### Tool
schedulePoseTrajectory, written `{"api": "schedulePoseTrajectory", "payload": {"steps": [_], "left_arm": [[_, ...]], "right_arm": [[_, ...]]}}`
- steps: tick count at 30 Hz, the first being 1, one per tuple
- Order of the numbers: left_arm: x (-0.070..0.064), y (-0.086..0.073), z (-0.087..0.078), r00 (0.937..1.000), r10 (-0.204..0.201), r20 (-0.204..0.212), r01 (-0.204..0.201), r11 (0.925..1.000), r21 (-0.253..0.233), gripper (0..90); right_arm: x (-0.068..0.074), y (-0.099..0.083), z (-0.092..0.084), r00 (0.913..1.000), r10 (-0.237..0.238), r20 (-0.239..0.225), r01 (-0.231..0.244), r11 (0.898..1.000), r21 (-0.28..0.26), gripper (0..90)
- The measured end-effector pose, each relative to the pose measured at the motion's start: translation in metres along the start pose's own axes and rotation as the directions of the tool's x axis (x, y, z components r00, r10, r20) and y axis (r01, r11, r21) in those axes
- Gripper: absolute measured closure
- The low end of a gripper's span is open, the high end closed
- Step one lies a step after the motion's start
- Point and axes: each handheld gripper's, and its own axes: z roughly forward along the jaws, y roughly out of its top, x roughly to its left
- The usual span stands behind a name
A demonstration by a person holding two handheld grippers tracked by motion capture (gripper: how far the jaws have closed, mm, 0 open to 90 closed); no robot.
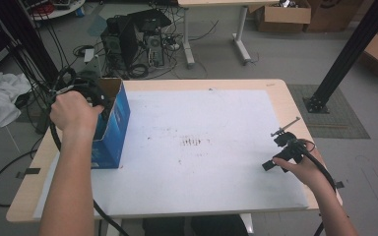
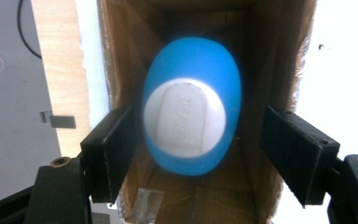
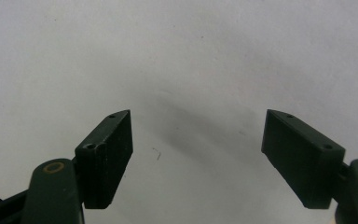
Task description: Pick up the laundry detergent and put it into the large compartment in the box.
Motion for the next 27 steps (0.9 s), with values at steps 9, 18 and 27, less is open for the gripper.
{"api": "schedulePoseTrajectory", "payload": {"steps": [9, 18, 27], "left_arm": [[-0.005, -0.002, -0.019, 0.9994, 0.034, -0.008, -0.035, 0.999, -0.027, 20.1], [-0.029, -0.007, -0.037, 0.9888, 0.149, 0.006, -0.148, 0.984, -0.099, 15.2], [-0.065, -0.013, -0.046, 0.9569, 0.29, -0.002, -0.287, 0.9463, -0.148, 12.7]], "right_arm": [[0.0, 0.0, -0.001, 1.0, 0.002, 0.002, -0.002, 1.0, 0.001, 24.7], [0.002, 0.002, -0.003, 1.0, -0.001, 0.004, 0.001, 1.0, -0.002, 24.7], [0.002, 0.002, -0.003, 1.0, 0.001, 0.006, -0.001, 1.0, 0.003, 24.6]]}}
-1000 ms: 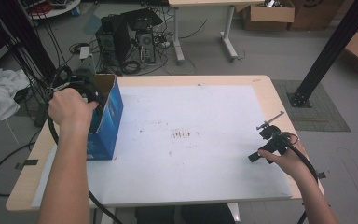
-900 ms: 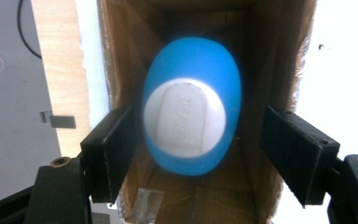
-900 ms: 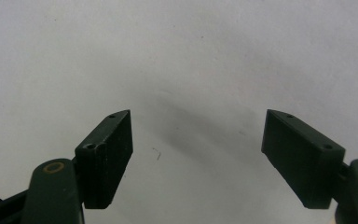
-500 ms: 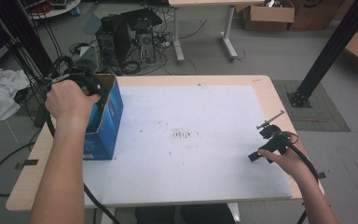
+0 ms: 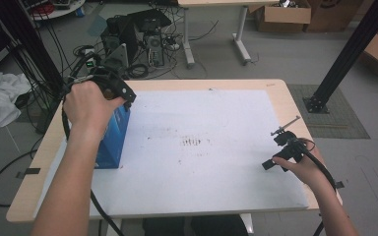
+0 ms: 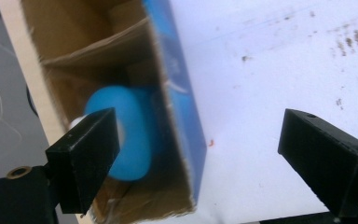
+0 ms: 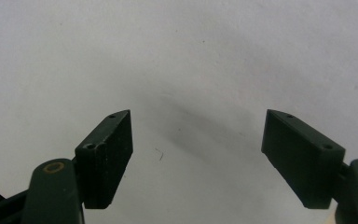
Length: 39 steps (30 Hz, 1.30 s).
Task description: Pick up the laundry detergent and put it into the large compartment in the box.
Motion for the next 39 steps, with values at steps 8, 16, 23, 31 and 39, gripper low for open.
{"api": "schedulePoseTrajectory", "payload": {"steps": [8, 16, 23, 31, 39], "left_arm": [[-0.033, 0.002, 0.001, 0.9949, 0.098, 0.023, -0.098, 0.9947, -0.032, 8.8], [-0.067, 0.002, 0.013, 0.978, 0.201, 0.056, -0.199, 0.9789, -0.047, 6.4], [-0.095, -0.001, 0.031, 0.9568, 0.277, 0.088, -0.274, 0.9606, -0.045, 0.9], [-0.13, -0.007, 0.046, 0.9273, 0.367, 0.075, -0.364, 0.9301, -0.052, 0.1], [-0.141, -0.01, 0.054, 0.9128, 0.402, 0.073, -0.4, 0.9157, -0.036, 0.1]], "right_arm": [[0.001, 0.001, -0.001, 1.0, -0.001, 0.002, 0.001, 1.0, 0.001, 24.7], [0.002, 0.003, -0.001, 1.0, -0.002, 0.004, 0.002, 1.0, 0.006, 24.6], [0.002, 0.003, 0.0, 1.0, 0.002, 0.004, -0.002, 1.0, 0.009, 24.7], [0.002, 0.004, -0.001, 1.0, 0.0, 0.007, 0.0, 1.0, 0.012, 24.7], [0.004, 0.005, -0.001, 1.0, 0.001, 0.004, -0.001, 1.0, 0.011, 24.6]]}}
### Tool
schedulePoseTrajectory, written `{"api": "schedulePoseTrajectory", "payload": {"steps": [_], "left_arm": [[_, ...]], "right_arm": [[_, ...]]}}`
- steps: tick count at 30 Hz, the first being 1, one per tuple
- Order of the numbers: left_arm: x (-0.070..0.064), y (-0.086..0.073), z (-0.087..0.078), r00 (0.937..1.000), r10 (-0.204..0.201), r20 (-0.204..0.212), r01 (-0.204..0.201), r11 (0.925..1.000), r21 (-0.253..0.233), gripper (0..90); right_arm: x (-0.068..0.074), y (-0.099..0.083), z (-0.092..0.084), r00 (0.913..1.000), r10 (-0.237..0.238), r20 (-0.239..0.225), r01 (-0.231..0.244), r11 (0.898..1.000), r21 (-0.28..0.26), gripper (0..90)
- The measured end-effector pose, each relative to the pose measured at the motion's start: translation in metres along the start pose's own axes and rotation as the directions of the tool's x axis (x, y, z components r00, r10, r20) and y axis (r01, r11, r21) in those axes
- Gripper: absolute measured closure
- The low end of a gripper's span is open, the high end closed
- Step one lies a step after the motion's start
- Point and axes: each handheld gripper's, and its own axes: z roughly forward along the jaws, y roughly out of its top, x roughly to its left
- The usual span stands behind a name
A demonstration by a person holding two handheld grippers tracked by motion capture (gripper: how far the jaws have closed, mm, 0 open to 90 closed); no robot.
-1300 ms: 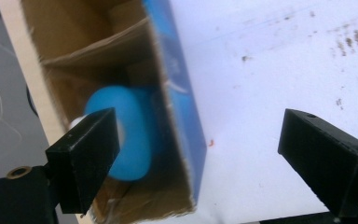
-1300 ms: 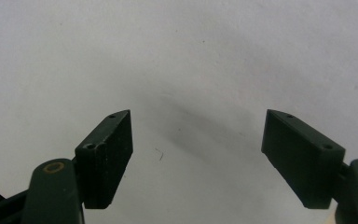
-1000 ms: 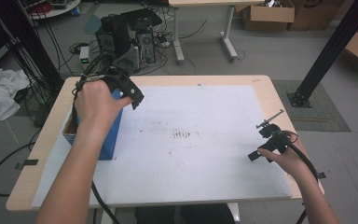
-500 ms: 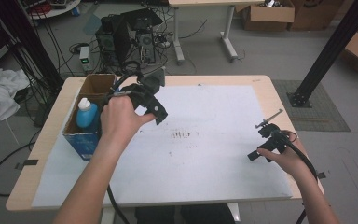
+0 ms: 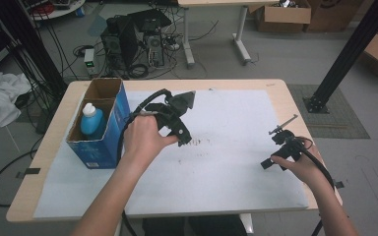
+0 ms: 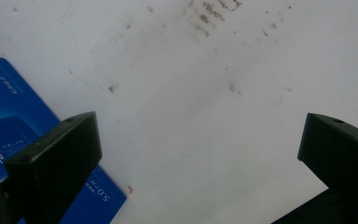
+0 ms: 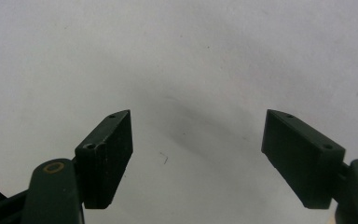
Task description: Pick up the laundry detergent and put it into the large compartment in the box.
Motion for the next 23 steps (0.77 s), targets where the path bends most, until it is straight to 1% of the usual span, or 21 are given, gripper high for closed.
{"api": "schedulePoseTrajectory", "payload": {"steps": [2, 3, 8, 11, 14, 21, 23], "left_arm": [[-0.0006, 0.0001, 0.0001, 1.0, -0.001, 0.002, 0.001, 1.0, 0.002, 0.1], [-0.0003, -0.0001, 0.0001, 1.0, 0.001, 0.007, -0.001, 1.0, 0.002, 0.1], [0.0, -0.001, 0.0014, 1.0, 0.004, 0.003, -0.005, 0.9999, 0.01, 0.1], [-0.0002, -0.0018, 0.0026, 1.0, -0.003, 0.005, 0.003, 1.0, 0.007, 0.1], [0.0003, -0.0021, 0.0032, 1.0, 0.0, 0.002, 0.0, 0.9999, 0.017, 0.1], [-0.0003, -0.0029, 0.004, 1.0, 0.003, 0.004, -0.003, 0.9998, 0.019, 0.1], [-0.0001, -0.0033, 0.0044, 1.0, -0.002, 0.004, 0.002, 0.9999, 0.017, 0.1]], "right_arm": [[0.0002, -0.0005, 0.0002, 1.0, 0.004, -0.001, -0.004, 1.0, 0.002, 24.7], [-0.0004, -0.0009, 0.0003, 1.0, -0.002, -0.001, 0.002, 1.0, 0.003, 24.6], [-0.0009, -0.0017, 0.0002, 1.0, -0.002, 0.001, 0.002, 1.0, 0.003, 24.6], [-0.0003, -0.0016, -0.0002, 1.0, -0.005, 0.001, 0.005, 1.0, 0.002, 24.6], [0.0003, -0.0016, -0.0006, 1.0, -0.003, 0.001, 0.003, 1.0, 0.003, 24.6], [0.0011, -0.002, -0.0001, 1.0, -0.005, 0.0, 0.005, 1.0, 0.001, 24.6], [0.0009, -0.0016, -0.0002, 1.0, -0.007, 0.001, 0.007, 1.0, 0.0, 24.6]]}}
